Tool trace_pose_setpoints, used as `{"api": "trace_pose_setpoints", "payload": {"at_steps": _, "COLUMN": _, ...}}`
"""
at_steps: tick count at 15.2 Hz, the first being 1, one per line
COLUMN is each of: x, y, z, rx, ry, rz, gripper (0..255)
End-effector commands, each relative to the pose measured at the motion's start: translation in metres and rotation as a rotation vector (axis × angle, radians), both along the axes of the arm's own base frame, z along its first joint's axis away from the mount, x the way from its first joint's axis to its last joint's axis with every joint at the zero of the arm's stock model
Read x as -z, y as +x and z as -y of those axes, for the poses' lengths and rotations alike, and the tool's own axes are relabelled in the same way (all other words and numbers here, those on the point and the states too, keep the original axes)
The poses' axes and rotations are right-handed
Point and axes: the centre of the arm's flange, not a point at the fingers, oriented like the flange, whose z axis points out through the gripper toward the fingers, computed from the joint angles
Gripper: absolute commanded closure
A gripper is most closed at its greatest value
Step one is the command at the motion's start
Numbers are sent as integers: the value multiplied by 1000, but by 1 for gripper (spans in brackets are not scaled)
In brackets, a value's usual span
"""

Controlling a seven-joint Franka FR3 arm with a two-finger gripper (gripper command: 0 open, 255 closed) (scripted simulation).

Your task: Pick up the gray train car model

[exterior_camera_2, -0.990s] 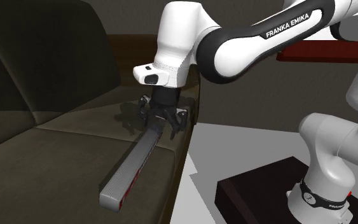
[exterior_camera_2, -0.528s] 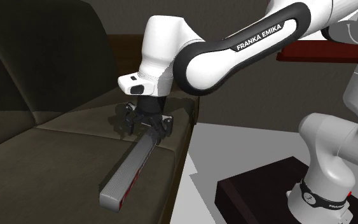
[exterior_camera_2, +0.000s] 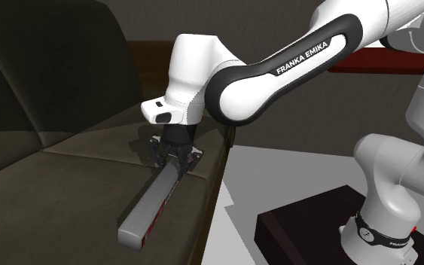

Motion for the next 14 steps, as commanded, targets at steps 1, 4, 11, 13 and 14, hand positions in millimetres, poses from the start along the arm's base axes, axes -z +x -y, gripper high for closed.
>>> {"api": "trace_pose_setpoints", "payload": {"at_steps": 1, "x": 0, "y": 0, "z": 0, "rx": 0, "ry": 0, "rz": 0, "gripper": 255}}
{"api": "trace_pose_setpoints", "payload": {"at_steps": 4, "x": 0, "y": 0, "z": 0, "rx": 0, "ry": 0, "rz": 0, "gripper": 255}}
{"api": "trace_pose_setpoints", "payload": {"at_steps": 11, "x": -21, "y": 0, "z": 0, "rx": 0, "ry": 0, "rz": 0, "gripper": 255}}
{"api": "trace_pose_setpoints", "payload": {"at_steps": 13, "x": -31, "y": 0, "z": 0, "rx": 0, "ry": 0, "rz": 0, "gripper": 255}}
{"api": "trace_pose_setpoints", "payload": {"at_steps": 14, "x": -37, "y": 0, "z": 0, "rx": 0, "ry": 0, "rz": 0, "gripper": 255}}
